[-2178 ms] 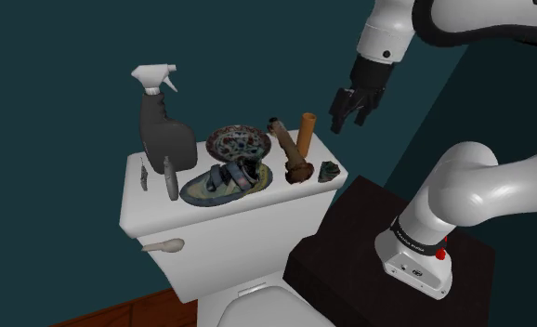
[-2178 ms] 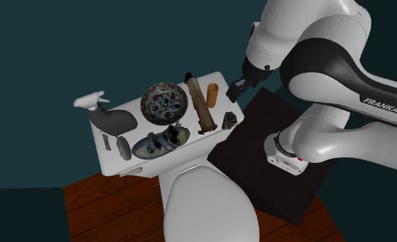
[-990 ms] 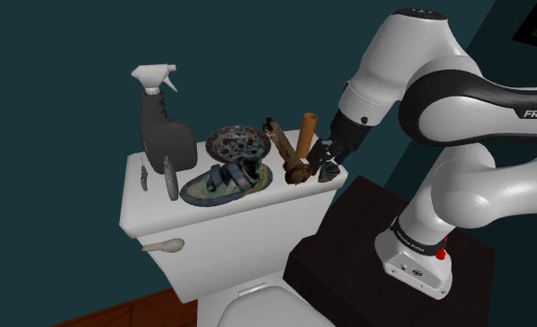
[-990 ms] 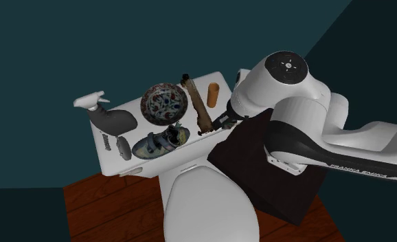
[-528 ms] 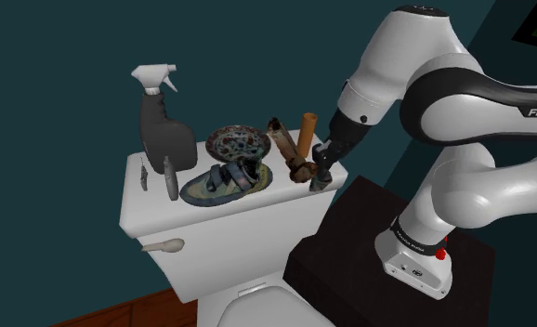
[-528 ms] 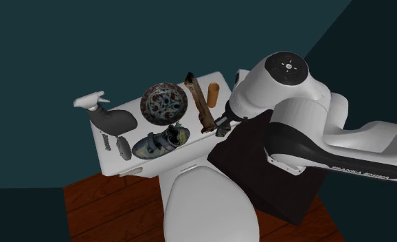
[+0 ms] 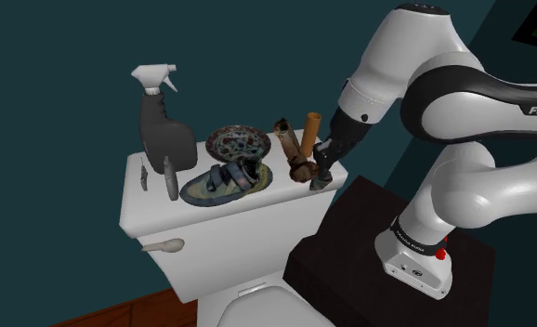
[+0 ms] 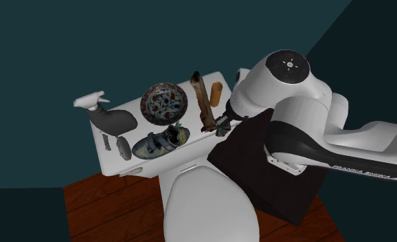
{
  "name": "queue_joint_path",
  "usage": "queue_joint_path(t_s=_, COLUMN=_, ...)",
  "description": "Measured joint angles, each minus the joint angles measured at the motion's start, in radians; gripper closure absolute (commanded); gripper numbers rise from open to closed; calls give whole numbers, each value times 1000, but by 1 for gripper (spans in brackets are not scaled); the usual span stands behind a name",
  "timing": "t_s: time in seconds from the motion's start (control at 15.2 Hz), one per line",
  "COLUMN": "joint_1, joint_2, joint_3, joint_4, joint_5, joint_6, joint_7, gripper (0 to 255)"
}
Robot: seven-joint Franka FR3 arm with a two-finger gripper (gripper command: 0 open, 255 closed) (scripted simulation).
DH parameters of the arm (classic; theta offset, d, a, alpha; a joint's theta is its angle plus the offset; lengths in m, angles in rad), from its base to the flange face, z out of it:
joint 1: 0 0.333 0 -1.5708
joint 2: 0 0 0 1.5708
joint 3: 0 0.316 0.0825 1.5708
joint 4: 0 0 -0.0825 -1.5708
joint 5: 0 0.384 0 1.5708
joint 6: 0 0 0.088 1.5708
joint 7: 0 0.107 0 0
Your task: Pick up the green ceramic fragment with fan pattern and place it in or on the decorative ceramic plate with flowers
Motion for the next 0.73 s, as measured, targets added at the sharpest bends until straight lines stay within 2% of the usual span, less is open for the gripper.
queue_joint_path(t_s=0.73, joint_1=-27, joint_2=0, joint_3=-48, joint_4=121, joint_5=-55, joint_6=-150, joint_7=0, gripper=255)
